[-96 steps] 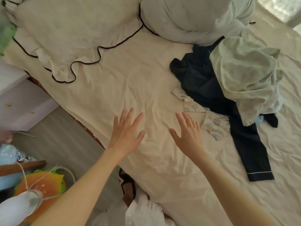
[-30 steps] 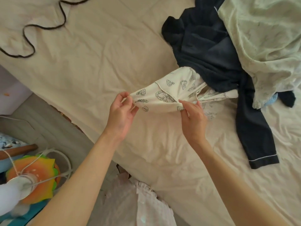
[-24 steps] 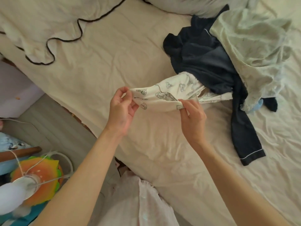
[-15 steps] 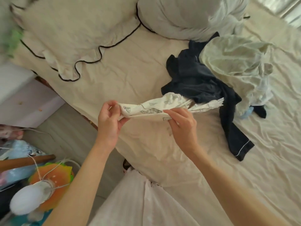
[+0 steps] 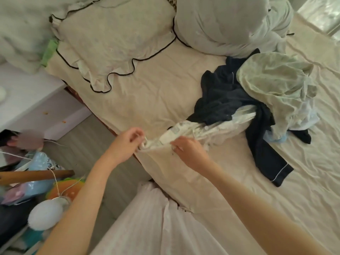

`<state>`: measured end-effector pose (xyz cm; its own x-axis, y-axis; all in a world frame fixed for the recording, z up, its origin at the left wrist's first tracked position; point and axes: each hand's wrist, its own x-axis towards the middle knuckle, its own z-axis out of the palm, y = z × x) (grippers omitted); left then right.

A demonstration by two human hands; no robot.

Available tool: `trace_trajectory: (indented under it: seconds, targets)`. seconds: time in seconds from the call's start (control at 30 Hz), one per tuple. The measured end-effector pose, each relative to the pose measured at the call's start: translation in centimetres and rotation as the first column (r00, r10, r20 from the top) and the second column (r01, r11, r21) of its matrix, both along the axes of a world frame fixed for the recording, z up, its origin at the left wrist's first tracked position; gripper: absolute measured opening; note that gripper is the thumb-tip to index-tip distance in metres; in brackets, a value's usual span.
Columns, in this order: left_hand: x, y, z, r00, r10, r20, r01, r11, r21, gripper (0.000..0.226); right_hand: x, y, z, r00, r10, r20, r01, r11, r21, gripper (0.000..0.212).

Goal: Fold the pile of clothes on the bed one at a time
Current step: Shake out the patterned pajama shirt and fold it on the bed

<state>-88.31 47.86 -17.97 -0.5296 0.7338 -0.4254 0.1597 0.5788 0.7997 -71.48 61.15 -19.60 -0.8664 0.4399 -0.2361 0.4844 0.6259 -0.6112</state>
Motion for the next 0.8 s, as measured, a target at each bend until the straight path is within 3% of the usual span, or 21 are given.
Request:
trace_trajectory:
  seconds: [0.07, 0.13, 0.3, 0.43, 0.53, 0.67, 0.73, 0.8]
  targets:
    - [1.9, -0.7, -3.3, 0.967, -0.234, 0.099, 0.252, 0.937, -0.244, 0.019, 2.5, 0.0, -3.2, 0.939, 0.094, 0.330, -0.049, 0.989, -0.143, 0.027]
    - [3.8, -1.1, -6.0, 0.928, -0.312, 0.202, 0.365, 0.864, -0.347, 0.014, 4.4, 0.6, -5.3, 0.883, 0.109, 0.457, -0.027, 0.983, -0.182, 0.032]
    - [6.3, 1.6, -10.1, 0.938, -0.306, 0.167, 0.347, 0.853, -0.389, 0.022, 5.5, 5.1, -8.2, 0.908, -0.107, 0.404, 0.134, 0.990, -0.038, 0.036]
    - [7.0, 5.7, -13.3, 0.961, -0.275, -0.008, 0.256, 0.905, -0.339, 0.035, 5.5, 9.8, -11.1, 0.890, -0.336, 0.309, 0.282, 0.937, 0.207, 0.051]
    - [7.1, 7.9, -16.3, 0.954, -0.265, -0.138, 0.209, 0.922, -0.327, 0.056, 5.5, 13.0, -13.7, 0.903, -0.259, 0.342, 0.114, 0.913, 0.391, 0.072]
    - [6.0, 11.5, -21.5, 0.963, -0.166, -0.212, 0.099, 0.951, -0.294, 0.082, 4.6, 18.0, -18.6, 0.841, -0.107, 0.530, -0.163, 0.885, 0.437, 0.097]
    - [5.3, 13.4, -23.2, 0.992, -0.058, -0.112, 0.019, 0.948, -0.318, 0.081, 4.0, 19.7, -19.8, 0.827, -0.083, 0.556, -0.206, 0.875, 0.437, 0.077]
    - [4.6, 15.1, -23.7, 0.999, 0.052, -0.009, -0.052, 0.927, -0.370, 0.053, 3.5, 21.0, -19.9, 0.890, -0.093, 0.447, -0.131, 0.887, 0.444, 0.040]
